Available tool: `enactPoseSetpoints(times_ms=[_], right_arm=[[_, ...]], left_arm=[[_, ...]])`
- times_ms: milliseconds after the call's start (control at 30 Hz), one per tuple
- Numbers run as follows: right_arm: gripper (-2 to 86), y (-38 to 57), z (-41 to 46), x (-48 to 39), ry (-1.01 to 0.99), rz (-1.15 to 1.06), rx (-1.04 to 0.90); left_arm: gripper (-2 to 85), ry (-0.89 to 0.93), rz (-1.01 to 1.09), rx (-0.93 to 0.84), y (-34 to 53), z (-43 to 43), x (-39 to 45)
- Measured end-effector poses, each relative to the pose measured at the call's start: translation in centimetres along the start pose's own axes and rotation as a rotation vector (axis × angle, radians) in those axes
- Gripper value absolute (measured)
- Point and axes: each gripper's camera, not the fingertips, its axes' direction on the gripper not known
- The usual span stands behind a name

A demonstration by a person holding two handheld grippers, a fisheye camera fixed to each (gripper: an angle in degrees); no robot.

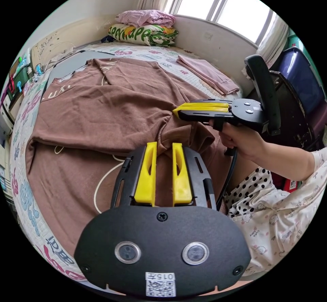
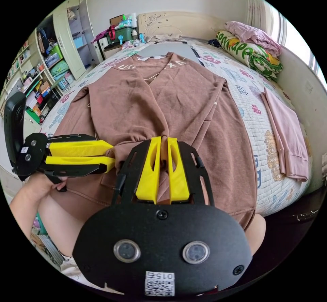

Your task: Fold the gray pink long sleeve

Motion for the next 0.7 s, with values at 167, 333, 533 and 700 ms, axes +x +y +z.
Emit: enactPoseSetpoints(times_ms=[167, 333, 533, 700], right_arm=[[4.2, -1.5, -1.3, -0.9, -0.039, 0.019, 0.001], [4.0, -2.8, -3.7, -0.1, -0.125, 0.072, 0.007], [3.3, -3.5, -7.2, 4.7, -0.383, 0.178, -0.006], [2.1, -3.2, -10.4, 6.9, -0.462, 0.21, -0.003]], left_arm=[[7.3, 0.023, -0.018, 0.002, 0.0, 1.3, 0.0], [6.5, 0.028, 0.003, 0.006, 0.3, 2.3, 0.7], [5.4, 0.033, 0.063, 0.076, 2.1, 2.2, 2.4], [1.4, -0.015, 0.143, 0.106, 3.7, 3.2, 5.5]])
